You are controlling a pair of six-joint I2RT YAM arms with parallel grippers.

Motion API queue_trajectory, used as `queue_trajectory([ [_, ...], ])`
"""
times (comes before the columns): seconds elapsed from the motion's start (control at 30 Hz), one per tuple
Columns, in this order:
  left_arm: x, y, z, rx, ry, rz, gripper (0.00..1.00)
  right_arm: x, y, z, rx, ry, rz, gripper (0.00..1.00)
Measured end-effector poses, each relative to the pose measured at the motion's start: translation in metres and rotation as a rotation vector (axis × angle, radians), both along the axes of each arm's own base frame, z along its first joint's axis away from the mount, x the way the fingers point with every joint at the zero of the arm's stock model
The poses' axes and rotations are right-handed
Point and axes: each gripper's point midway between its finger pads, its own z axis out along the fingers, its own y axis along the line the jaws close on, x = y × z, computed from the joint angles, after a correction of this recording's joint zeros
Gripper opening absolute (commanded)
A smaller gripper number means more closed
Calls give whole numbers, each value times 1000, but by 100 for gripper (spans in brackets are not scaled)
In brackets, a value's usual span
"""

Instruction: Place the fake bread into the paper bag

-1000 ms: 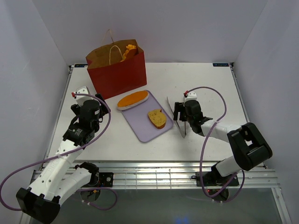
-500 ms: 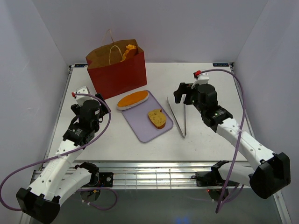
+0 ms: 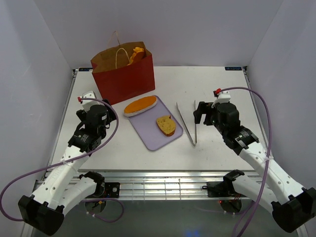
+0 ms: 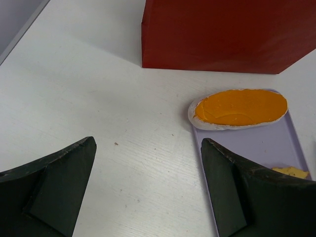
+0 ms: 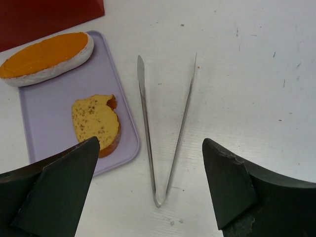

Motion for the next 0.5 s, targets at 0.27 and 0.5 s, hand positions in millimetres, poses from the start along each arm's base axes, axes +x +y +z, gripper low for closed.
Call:
queue_trajectory([
  [0.27,1,2,-4,20,15,11,98,-11,-8,7,15,-38,-8,90],
  [0.5,1,6,-4,32,14,28,98,-9,-7,4,17,-25,-10,90],
])
